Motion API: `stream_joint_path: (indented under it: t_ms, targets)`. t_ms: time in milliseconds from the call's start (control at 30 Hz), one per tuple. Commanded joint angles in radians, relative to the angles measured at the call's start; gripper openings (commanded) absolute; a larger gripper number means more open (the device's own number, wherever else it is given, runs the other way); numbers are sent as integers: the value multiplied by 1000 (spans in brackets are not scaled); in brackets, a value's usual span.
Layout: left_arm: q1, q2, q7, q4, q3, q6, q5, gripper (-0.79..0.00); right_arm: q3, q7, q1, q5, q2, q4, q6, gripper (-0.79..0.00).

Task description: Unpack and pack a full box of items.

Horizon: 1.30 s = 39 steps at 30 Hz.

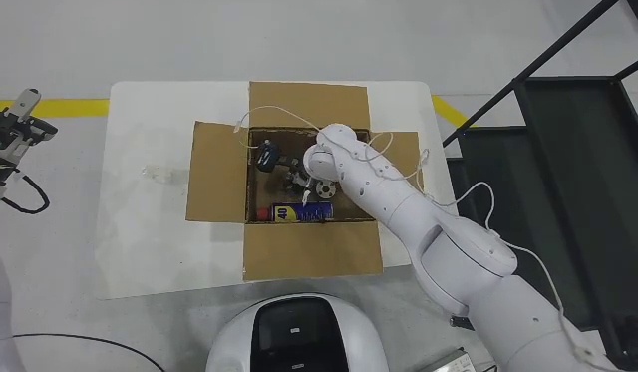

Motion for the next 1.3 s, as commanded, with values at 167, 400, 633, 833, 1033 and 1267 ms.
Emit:
stream_joint_path:
  t_ms: [167,400,633,833,1033,1267]
  targets:
    - [0,0,0,0,0,0,0,0,111,-74,-19,54,61,-51,-55,-785]
    - [0,0,0,0,0,0,0,0,295,-96,-146,81,176,-248,-200,-785]
    - [0,0,0,0,0,0,0,0,505,-41,-361,148,278,-547,-319,-785]
    - [0,0,0,0,0,0,0,0,660,-71,-504,195,333,-712,-380,-785]
    - [0,0,0,0,0,0,0,0,693,-117,-544,214,346,-739,-431,-785]
    - [0,0,0,0,0,0,0,0,693,-117,-544,214,346,-739,-431,-785]
